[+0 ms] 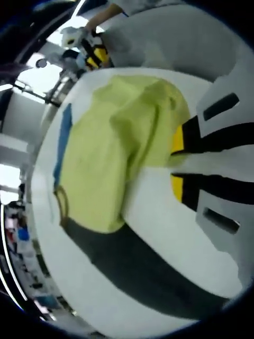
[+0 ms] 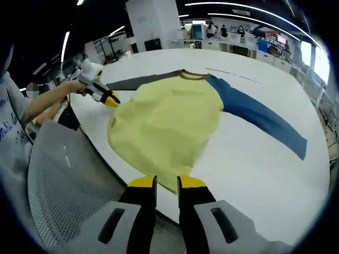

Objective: Fold the garment on the visible template until the final outline fits inside the template.

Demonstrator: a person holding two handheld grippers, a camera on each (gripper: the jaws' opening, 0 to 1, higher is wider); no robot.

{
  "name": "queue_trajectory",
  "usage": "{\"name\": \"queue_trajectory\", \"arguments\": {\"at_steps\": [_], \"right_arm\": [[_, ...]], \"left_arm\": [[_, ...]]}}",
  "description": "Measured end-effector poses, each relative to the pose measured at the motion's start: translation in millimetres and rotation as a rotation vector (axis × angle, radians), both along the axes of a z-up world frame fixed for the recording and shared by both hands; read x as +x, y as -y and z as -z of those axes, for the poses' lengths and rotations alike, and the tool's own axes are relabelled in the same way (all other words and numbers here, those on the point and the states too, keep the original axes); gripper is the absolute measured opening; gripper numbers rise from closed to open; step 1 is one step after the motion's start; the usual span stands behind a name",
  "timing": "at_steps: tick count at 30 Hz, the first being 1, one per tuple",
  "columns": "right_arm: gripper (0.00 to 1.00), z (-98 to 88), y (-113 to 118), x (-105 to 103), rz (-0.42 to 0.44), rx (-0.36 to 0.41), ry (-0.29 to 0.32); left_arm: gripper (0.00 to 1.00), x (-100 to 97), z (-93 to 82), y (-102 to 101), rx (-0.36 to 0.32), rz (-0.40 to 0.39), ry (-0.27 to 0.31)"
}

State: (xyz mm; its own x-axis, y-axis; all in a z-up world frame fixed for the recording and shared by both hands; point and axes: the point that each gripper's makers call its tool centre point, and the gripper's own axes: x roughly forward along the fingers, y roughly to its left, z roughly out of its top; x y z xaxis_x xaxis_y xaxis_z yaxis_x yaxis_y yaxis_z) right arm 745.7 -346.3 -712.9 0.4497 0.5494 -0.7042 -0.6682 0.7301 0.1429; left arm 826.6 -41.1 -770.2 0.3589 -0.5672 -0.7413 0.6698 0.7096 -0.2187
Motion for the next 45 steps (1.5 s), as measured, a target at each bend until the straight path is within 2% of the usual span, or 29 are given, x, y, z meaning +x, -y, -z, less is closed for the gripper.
{"name": "queue_trajectory", "arguments": {"at_steps": [8,17,23,28,33,45], "right_arm": [[0.15,0.7,3.9,3.1,0.006,0.002,0.000],[0.14,2.0,4.6,0.7,0.009,0.003,-0.007],[0.14,2.1,6.6,0.5,0.012,0.001,-0.007],[0.14,3.2,7.2,-0.3,0.014,0.000,-0.012],[0.14,7.5,6.5,-2.3,0.010,-0.009,-0.023],[0.14,23.7,5.5,-1.7,-0.008,-0.023,-0.059]], "left_arm": [[0.08,5.1,-0.2,4.4,0.001,0.014,-0.006],[0.09,10.6,-3.3,16.4,-0.001,0.102,-0.006],[0.06,10.2,-4.7,29.8,-0.008,0.172,-0.004],[0.03,10.7,-5.7,33.8,-0.007,0.186,-0.005],[0.00,8.0,-8.9,29.8,0.009,0.181,0.004],[0.00,-4.8,-30.7,10.4,0.016,0.051,0.030]]}}
